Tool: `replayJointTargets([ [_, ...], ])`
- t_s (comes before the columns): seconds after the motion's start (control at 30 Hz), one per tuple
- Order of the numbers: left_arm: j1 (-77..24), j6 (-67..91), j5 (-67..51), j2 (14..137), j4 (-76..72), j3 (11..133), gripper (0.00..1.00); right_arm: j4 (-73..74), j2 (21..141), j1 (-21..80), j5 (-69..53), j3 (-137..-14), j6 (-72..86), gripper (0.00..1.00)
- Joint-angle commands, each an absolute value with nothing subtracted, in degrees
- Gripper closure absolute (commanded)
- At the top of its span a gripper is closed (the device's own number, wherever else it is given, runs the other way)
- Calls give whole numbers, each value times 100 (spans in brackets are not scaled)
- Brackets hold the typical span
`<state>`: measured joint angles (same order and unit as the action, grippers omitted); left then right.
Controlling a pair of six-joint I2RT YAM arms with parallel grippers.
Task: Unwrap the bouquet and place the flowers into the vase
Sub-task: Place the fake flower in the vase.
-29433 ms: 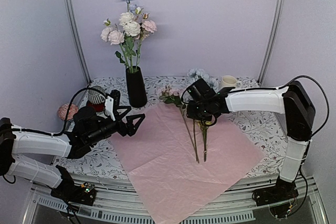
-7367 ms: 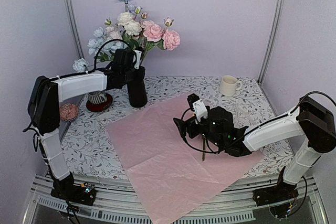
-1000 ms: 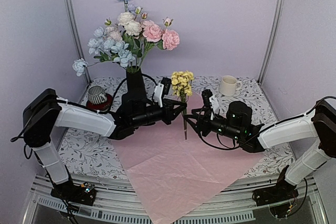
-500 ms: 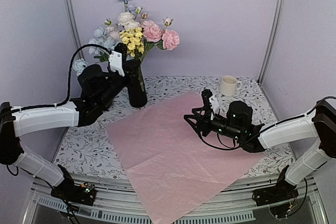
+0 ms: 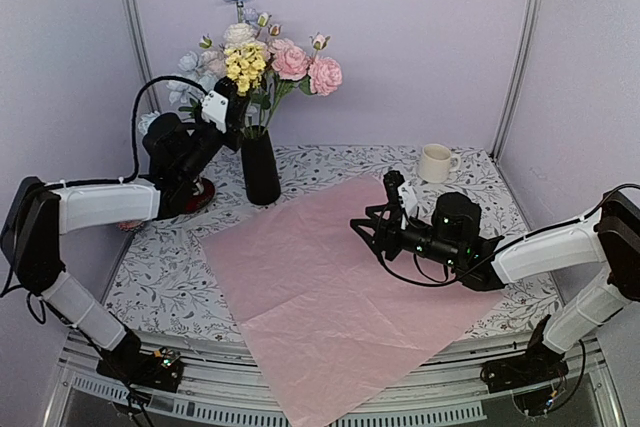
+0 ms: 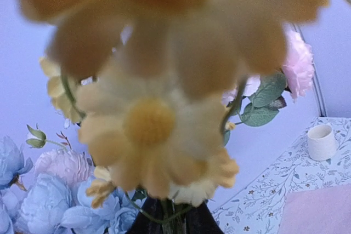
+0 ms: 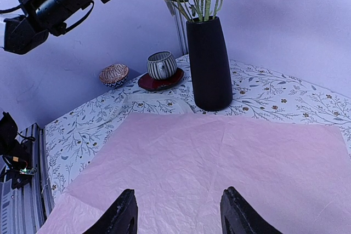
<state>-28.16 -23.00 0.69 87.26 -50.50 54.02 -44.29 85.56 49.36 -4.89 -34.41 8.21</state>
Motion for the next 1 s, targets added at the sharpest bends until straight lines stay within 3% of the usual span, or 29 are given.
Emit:
replayJointTargets([
  [0.0,-2627,-2563,-1235,8961,-5890,5512,85,-4569,8396,4907,-523,-3379,752,47],
  [0.3,-2411,-2541,-1687,9544,-5947,5900,83,-4561,8462,4910,-600,-3408,738,47],
  [0.97,-2224,-1603,-551,10559,-6022,5458,84,-4540,8530,4913,-648,-3443,714,48],
])
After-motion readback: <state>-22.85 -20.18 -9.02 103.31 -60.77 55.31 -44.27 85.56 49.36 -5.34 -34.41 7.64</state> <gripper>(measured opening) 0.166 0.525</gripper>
